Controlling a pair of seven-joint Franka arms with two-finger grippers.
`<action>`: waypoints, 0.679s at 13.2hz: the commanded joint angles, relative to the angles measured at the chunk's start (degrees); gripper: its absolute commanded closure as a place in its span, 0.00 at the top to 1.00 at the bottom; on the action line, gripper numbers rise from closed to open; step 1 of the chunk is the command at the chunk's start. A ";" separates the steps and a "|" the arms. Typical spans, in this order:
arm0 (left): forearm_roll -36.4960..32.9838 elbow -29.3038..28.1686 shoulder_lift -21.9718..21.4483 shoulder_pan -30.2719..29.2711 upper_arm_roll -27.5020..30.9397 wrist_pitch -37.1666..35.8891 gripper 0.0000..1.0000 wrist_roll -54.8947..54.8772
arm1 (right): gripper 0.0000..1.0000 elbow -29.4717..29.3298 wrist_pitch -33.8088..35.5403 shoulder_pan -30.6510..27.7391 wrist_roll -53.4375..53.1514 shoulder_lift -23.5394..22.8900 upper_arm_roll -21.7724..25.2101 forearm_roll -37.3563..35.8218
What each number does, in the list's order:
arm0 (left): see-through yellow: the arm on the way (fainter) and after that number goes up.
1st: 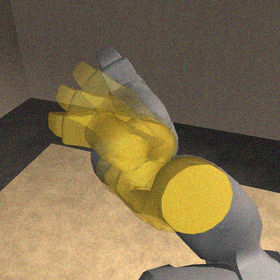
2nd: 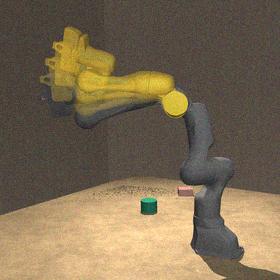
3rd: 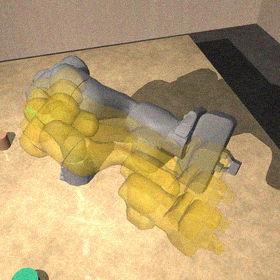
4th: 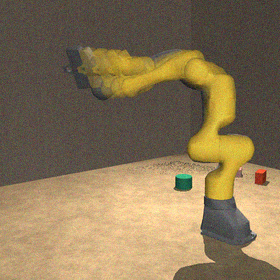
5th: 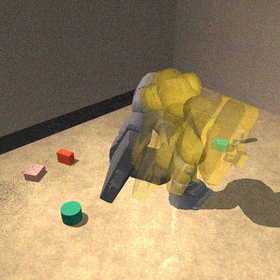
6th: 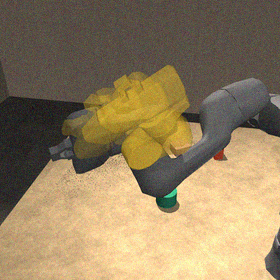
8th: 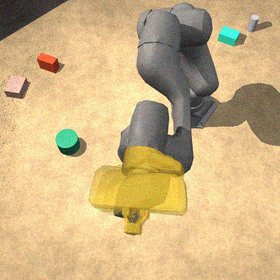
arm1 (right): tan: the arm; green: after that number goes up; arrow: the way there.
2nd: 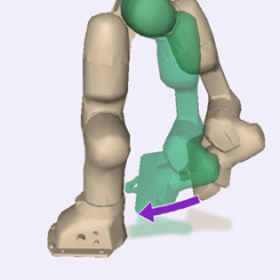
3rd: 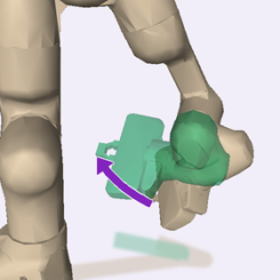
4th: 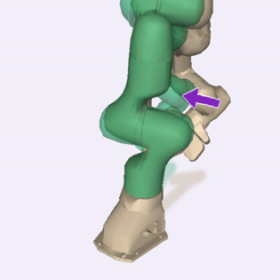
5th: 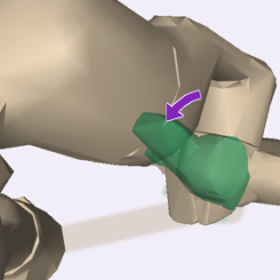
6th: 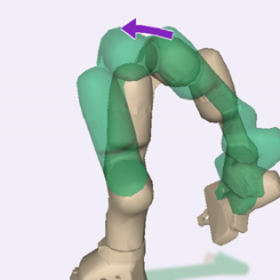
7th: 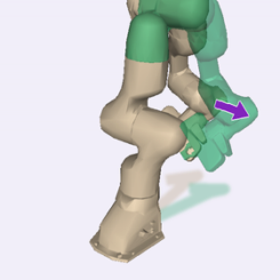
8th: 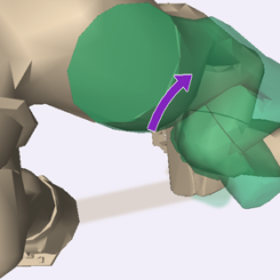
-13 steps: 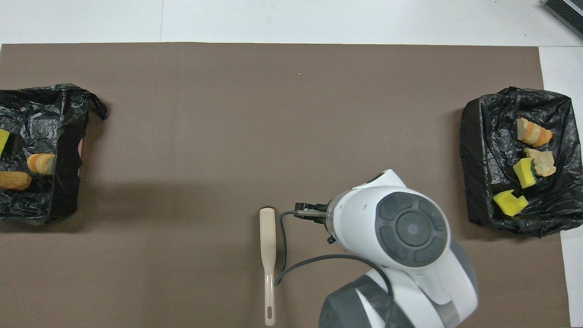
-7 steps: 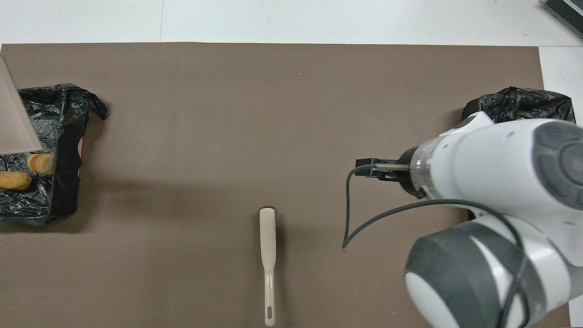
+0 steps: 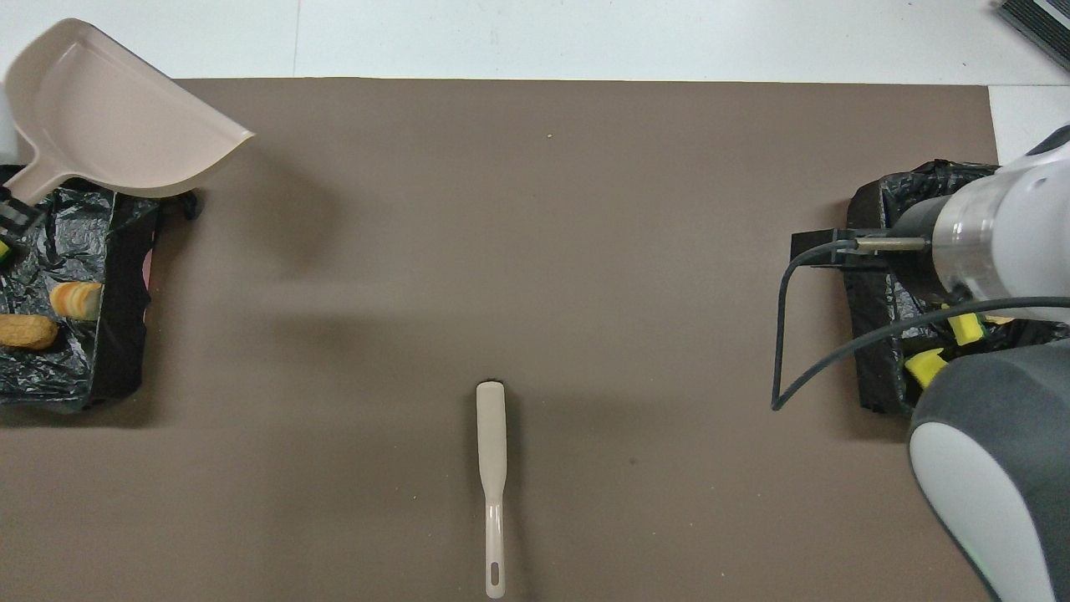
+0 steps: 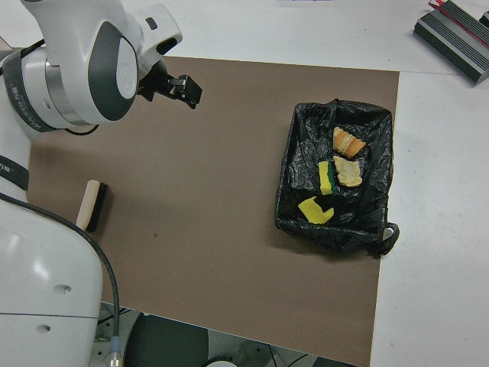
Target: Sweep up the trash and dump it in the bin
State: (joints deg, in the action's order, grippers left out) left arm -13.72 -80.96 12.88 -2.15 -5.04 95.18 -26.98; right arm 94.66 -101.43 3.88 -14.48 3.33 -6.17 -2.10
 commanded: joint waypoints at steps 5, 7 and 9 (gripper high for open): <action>8.59 -12.73 -2.78 15.32 0.82 13.62 0.00 32.42 | 1.00 -13.00 12.47 0.96 3.05 -6.32 4.14 -1.85; 11.17 -13.00 0.29 21.19 0.82 14.59 0.00 41.25 | 1.00 -13.01 13.36 1.04 3.31 -6.23 5.55 -1.77; 11.61 -17.63 -0.12 26.39 0.82 18.71 0.00 49.55 | 1.00 -12.92 15.29 1.48 5.67 -5.71 7.22 -0.37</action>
State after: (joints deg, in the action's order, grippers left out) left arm -3.24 -94.07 13.56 19.69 -5.43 109.73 16.53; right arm 83.46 -88.61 4.87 -11.63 -1.90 -0.42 -3.06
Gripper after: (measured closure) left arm 0.678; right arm 0.000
